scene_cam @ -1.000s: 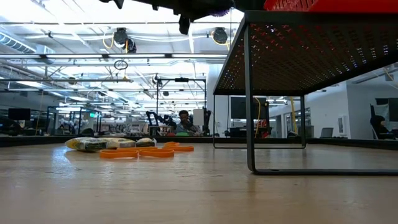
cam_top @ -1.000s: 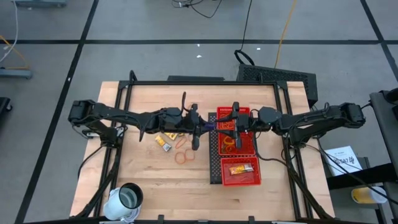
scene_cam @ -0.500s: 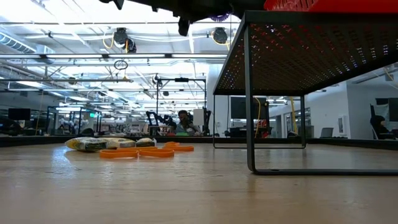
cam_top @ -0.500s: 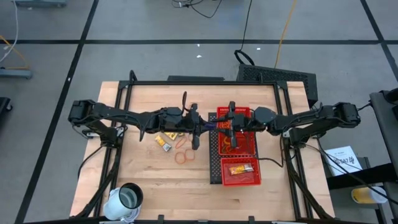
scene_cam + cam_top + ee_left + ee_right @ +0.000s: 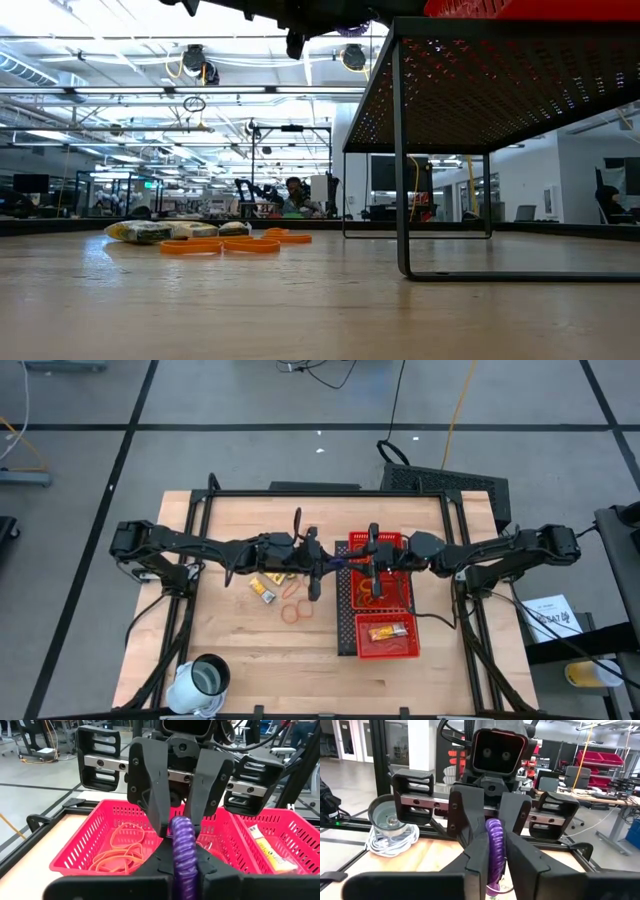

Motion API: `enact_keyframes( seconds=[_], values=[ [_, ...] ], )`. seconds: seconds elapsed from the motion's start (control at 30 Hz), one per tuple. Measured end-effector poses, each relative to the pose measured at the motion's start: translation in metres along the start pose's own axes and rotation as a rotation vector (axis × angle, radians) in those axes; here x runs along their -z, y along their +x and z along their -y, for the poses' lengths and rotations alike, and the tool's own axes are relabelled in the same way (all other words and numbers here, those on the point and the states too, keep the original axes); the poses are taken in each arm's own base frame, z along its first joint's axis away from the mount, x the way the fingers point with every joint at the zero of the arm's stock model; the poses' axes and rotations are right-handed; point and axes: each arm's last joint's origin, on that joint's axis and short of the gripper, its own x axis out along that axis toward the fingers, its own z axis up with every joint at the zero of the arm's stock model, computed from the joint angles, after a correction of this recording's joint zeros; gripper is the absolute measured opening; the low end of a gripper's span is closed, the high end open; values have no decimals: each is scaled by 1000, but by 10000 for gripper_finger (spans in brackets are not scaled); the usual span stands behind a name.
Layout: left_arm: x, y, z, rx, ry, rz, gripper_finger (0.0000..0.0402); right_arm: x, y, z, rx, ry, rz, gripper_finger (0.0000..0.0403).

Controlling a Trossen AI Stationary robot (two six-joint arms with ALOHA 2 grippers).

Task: Pick & Place Office Desk Supplies
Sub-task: Put the purple spring keychain into the middle red bin on the shelf

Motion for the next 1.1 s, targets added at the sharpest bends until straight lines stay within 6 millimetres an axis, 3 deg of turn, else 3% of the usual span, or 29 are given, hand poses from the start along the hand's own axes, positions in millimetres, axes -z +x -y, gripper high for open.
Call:
enact_keyframes(
  seconds=[0.2, 0.63, 0.87, 1.1],
  values=[
    [0, 0, 0, -1, 0, -2, 23, 1, 0, 0, -3, -28, -11, 19],
    [-10, -8, 1, 3, -28, 34, 183, -6, -6, 1, 5, -64, -4, 7],
    [-29, -37, -1, -3, 26, 21, 245, -24, -31, -1, -10, -43, -35, 7],
    [-30, -63, -12, -167, -3, -106, 259, -38, -70, -15, -93, 18, -135, 7]
  ],
)
